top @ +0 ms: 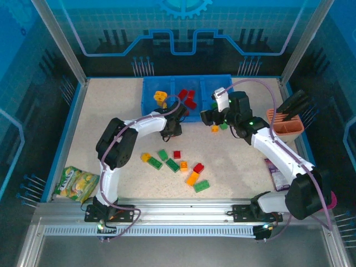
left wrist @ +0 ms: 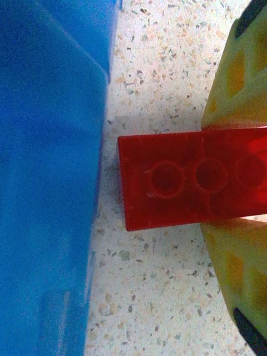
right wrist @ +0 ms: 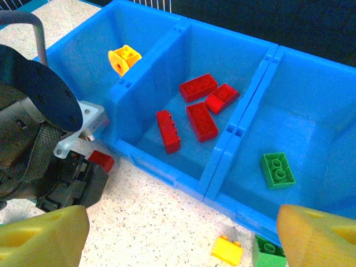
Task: Sort the legos into containers by color
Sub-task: Pick up the lego from the center of the table.
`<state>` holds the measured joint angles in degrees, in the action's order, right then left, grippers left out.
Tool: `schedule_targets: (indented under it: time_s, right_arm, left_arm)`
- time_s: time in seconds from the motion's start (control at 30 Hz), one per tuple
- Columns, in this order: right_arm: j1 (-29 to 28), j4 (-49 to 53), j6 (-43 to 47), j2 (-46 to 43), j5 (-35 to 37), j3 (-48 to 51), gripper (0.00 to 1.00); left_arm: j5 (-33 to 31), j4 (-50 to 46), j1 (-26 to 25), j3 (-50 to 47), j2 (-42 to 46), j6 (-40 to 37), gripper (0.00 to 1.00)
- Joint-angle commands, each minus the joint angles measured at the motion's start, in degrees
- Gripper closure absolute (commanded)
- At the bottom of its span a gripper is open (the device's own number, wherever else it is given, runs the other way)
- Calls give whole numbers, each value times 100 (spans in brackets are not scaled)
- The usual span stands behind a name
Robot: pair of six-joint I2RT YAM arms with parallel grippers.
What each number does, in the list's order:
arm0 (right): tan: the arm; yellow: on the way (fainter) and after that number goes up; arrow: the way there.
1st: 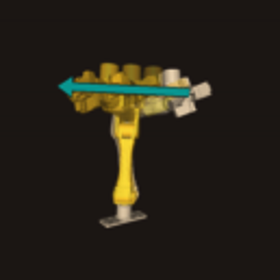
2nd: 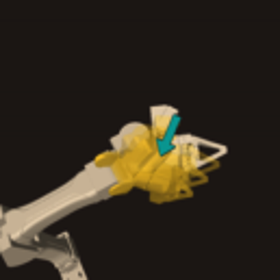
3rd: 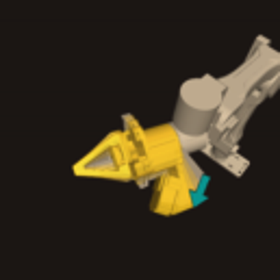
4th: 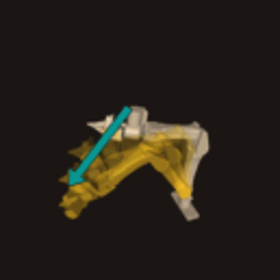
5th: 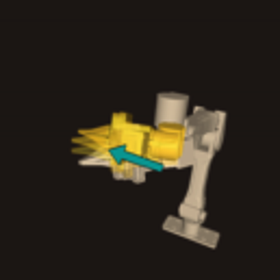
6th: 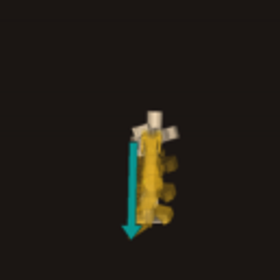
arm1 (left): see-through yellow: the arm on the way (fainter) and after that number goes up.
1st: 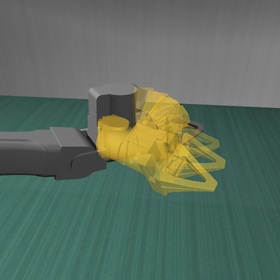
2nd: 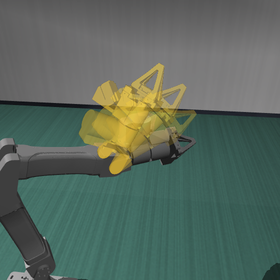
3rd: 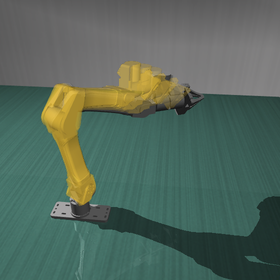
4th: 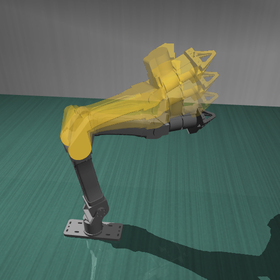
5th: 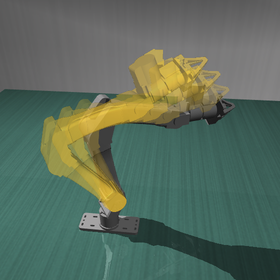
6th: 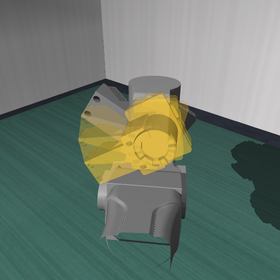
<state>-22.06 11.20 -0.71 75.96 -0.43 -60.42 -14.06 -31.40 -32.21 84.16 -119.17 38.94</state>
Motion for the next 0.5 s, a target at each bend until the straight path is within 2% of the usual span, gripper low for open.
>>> schedule_targets:
  time_s: [0.0, 0.1, 0.2, 0.33, 0.47]
  right_arm:
    - [77, 141, -125, -150, 110, -10, 12]
    - [112, 78, -268, -141, 134, 159, 11]
    - [306, 114, -761, -88, 263, 369, 11]
    - [1070, 35, -1796, 83, -367, 942, 15]
    - [1546, -338, -2234, 165, -685, 1518, 18]
  left_arm:
    - [182, -131, 25, -128, -104, -49, 68]
    - [266, -262, 19, -169, 13, -186, 76]
    - [405, -322, -28, -314, 298, -255, 78]
    - [593, -425, -189, -317, 739, -351, 79]
    - [550, -758, -367, 106, 945, -662, 80]
